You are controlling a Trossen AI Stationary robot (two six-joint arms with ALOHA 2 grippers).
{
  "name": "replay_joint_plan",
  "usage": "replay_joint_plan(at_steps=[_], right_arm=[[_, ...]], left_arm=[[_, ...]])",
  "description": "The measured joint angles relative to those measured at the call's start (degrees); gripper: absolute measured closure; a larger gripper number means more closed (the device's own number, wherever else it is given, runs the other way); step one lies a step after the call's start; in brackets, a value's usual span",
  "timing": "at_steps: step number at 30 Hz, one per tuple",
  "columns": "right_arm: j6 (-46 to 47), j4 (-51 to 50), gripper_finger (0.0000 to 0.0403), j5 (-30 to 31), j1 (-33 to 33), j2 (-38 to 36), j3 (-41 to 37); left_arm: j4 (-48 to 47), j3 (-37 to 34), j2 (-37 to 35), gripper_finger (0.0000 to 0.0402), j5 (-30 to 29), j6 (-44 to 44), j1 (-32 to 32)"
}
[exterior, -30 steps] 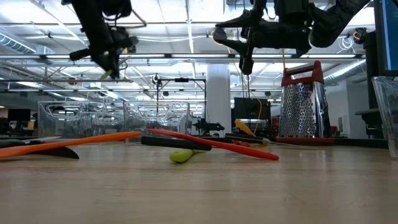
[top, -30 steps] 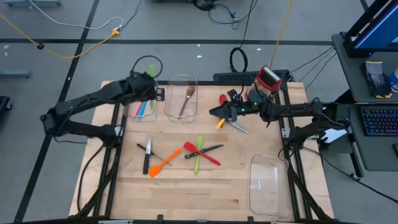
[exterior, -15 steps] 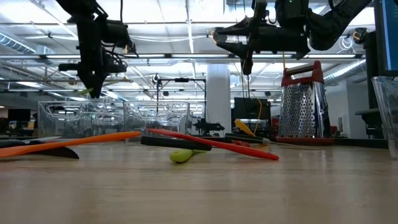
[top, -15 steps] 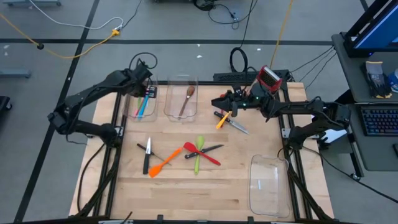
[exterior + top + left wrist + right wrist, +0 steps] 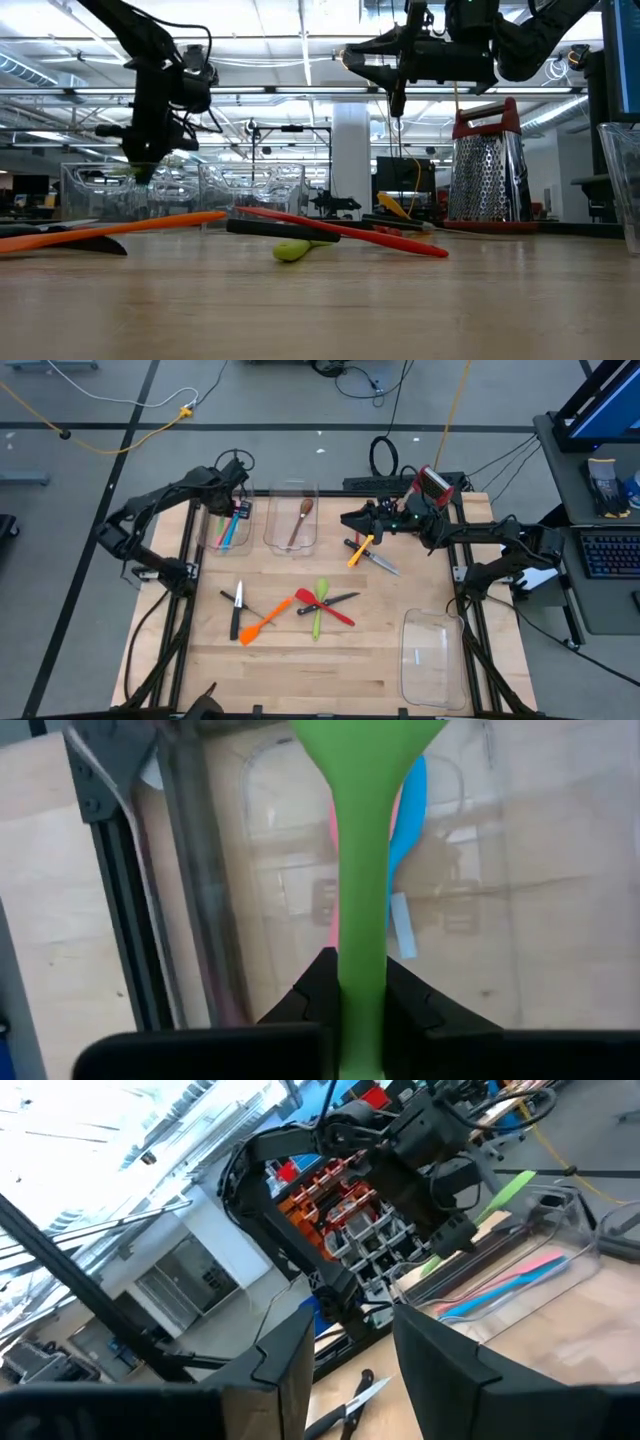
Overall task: Pick & Place Kitchen Items
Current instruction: Put the green spatula into the left transparent bin, then put the orange spatula into the left transparent bin
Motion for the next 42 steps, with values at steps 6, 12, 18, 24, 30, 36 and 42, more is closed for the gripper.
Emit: replay_joint_plan(at_steps=[6,12,18,24,30,36,42], right_arm=[[0.0,0.0,0.0273,0.1,-0.3,0.0,0.0],[0.0,0.0,0.0273,0.3,-0.4,0.0,0.0],[0.0,0.0,0.0273,0.3,-0.4,0.0,0.0],[0.0,-0.1,0.0273,0.3,-0.4,0.0,0.0],[0.0,-0.1,0.0273,0.3,-0.4,0.0,0.0],[0.0,-0.1,0.0273,0.3,-0.4,0.0,0.0],[0.1,-0.1,0.0273,-0.1,0.0,0.0,0.0]], left_arm=[[-0.1,0.0,1.8,0.0376,1.0,1.8,0.4],[-0.1,0.0,5.3,0.0361,1.0,3.5,1.0],[0.3,0.0,6.8,0.0360,1.5,3.4,1.8],[0.3,0.0,6.8,0.0327,2.4,4.2,2.8],[0.4,0.0,6.8,0.0281,2.5,4.5,2.8],[0.6,0.0,5.2,0.0241,2.5,5.0,2.8],[1.6,0.0,-2.8,0.0233,3.1,4.7,1.9]])
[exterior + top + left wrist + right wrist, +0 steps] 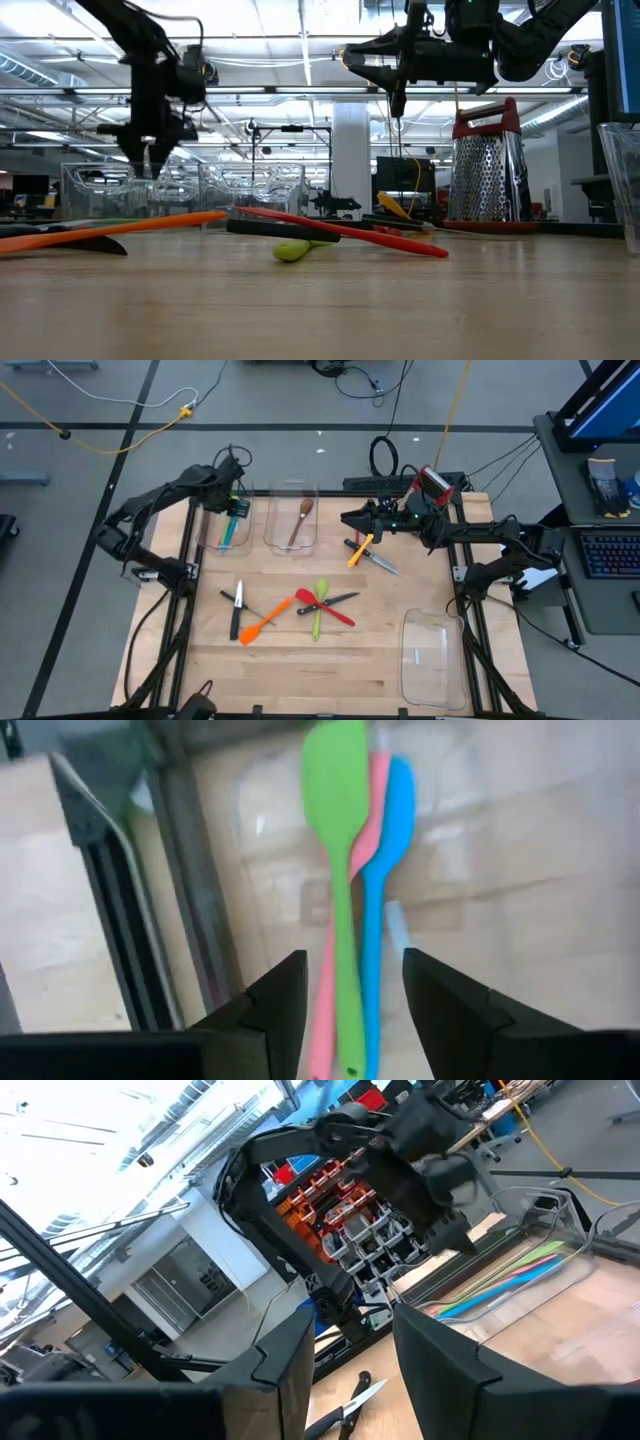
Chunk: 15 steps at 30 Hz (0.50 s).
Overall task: Pick & Place Kitchen Items
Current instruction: Put the orange spatula into the left transparent bin
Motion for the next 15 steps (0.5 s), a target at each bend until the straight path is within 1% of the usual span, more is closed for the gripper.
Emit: replay_joint_plan(at_steps=[7,12,15], right_arm=[[1.9,0.0,0.0273,0.0,0.1,0.0,0.0],[1.9,0.0,0.0273,0.0,0.1,0.0,0.0],[1.9,0.0,0.0273,0.0,0.1,0.0,0.0]], left_arm=[[5.2,0.0,-12.7,0.0243,10.8,-1.9,-3.5],[7.9,0.0,-18.9,0.0245,16.3,-4.1,-9.1],[7.5,0.0,-21.0,0.0245,17.9,-7.0,-13.5]])
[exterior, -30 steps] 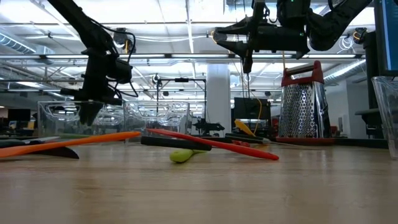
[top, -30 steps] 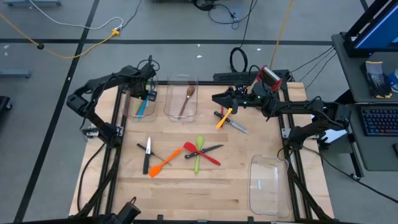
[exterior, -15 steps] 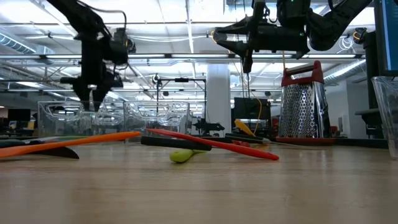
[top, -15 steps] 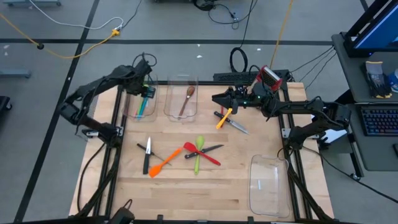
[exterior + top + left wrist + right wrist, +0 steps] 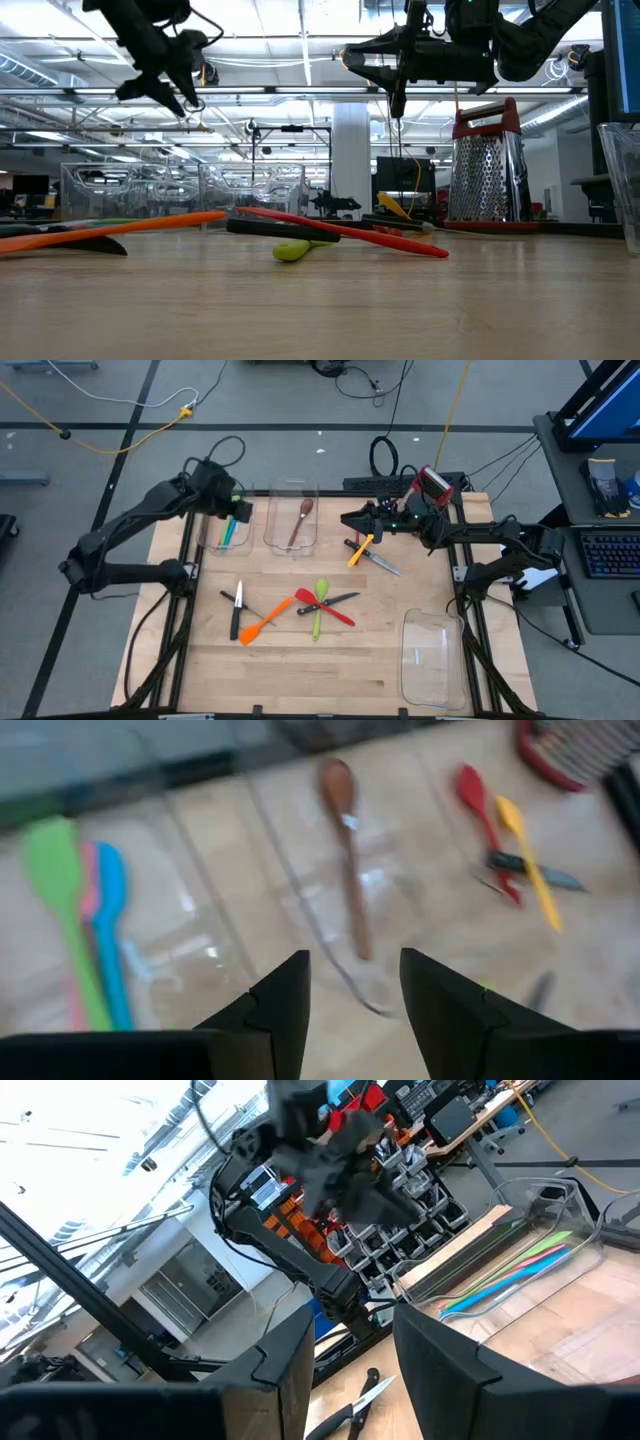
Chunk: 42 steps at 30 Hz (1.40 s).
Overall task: Pick & Place Kitchen Items
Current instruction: Put the orange spatula into the left transparent bin
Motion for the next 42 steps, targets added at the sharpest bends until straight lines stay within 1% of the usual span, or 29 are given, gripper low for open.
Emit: replay_joint_plan(at_steps=[3,8,12,15,25,29,32,35,39,42], right_arm=[[0.0,0.0,0.0273,0.3,0.0,0.0,0.0],[0.0,0.0,0.0273,0.3,0.0,0.0,0.0],[0.0,0.0,0.0273,0.0,0.0,0.0,0.0],[0.0,0.0,0.0273,0.0,0.0,0.0,0.0],[0.0,0.0,0.0273,-0.2,0.0,0.0,0.0],[0.0,0.0,0.0273,-0.2,0.0,0.0,0.0],[0.0,0.0,0.0273,-0.2,0.0,0.0,0.0],[0.0,-0.2,0.0273,-0.2,0.0,0.0,0.0],[0.0,-0.3,0.0273,-0.2,0.0,0.0,0.0],[0.0,-0.5,0.0273,-0.2,0.0,0.0,0.0]], left_arm=[[-0.3,0.0,-0.9,0.0245,0.6,-5.9,-4.8],[-0.3,0.0,-0.9,0.0245,3.5,-15.9,-12.3],[-0.3,0.0,-0.4,0.0245,3.2,-22.5,-18.6],[-0.3,0.0,-0.6,0.0245,1.5,-26.8,-23.1],[0.1,0.0,0.5,0.0245,-8.3,-38.8,-37.1],[0.6,0.0,3.1,0.0245,-11.2,-39.4,-41.9],[0.7,0.0,6.6,0.0245,-12.7,-39.1,-45.0],[3.0,0.0,10.5,0.0245,-12.9,-36.3,-47.7],[6.4,0.0,15.9,0.0245,-13.0,-30.2,-50.4],[7.4,0.0,19.1,0.0245,-12.5,-28.1,-51.8]])
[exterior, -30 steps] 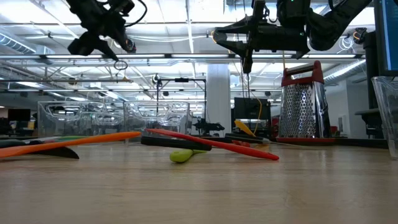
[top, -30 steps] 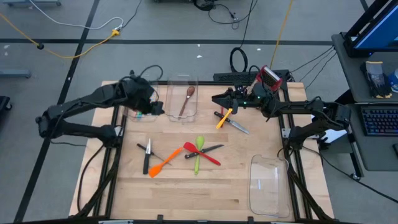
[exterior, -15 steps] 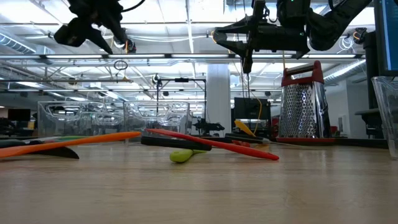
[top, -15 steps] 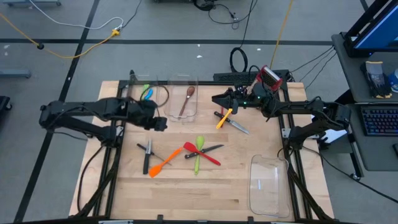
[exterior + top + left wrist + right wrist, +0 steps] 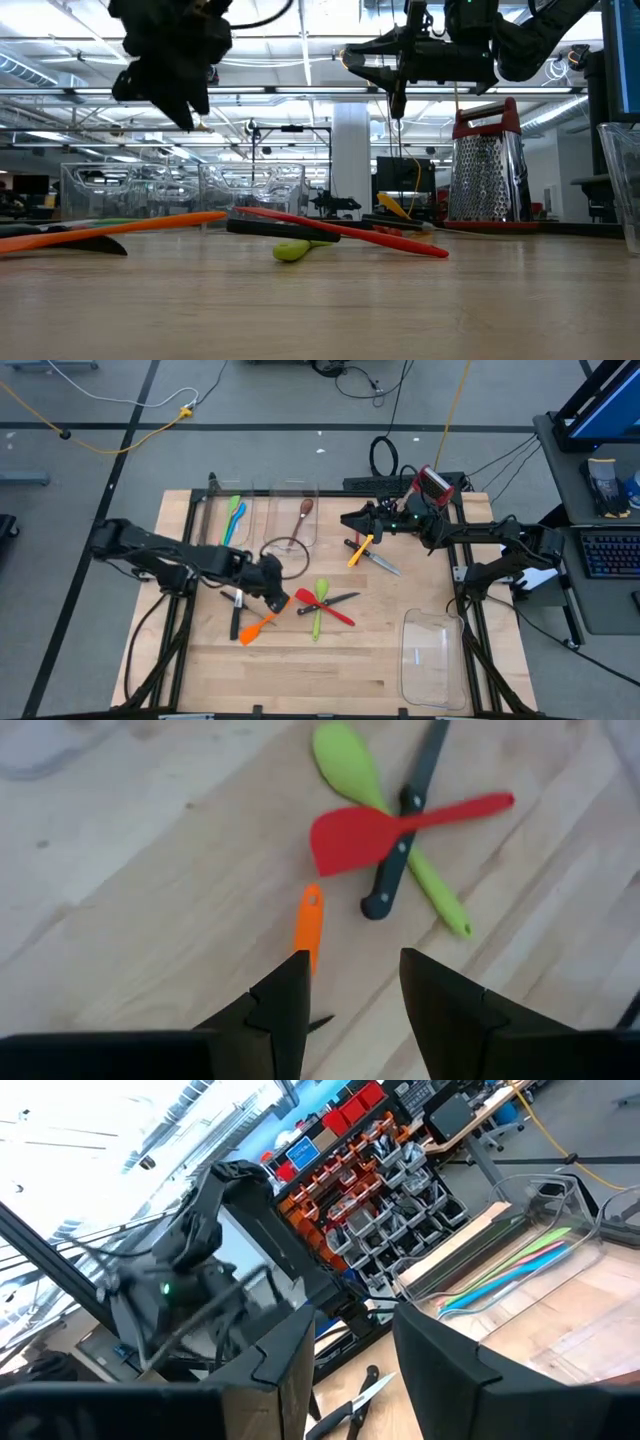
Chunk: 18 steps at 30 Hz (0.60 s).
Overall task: Pick & Place Kitchen Items
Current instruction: Put the orange spatula into the left transparent bin
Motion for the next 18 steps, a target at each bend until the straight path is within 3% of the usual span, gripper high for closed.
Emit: replay_joint_plan(at_steps=[5,18], right_arm=[[0.0,-0.4,0.0273,0.0,0.0,0.0,0.0],[0.0,-2.6,0.0273,-0.1,0.0,0.0,0.0]], left_arm=[[0.3,0.0,3.9,0.0245,2.9,-0.6,-2.1],[0.3,0.0,10.8,0.0245,1.0,-9.4,-8.7]])
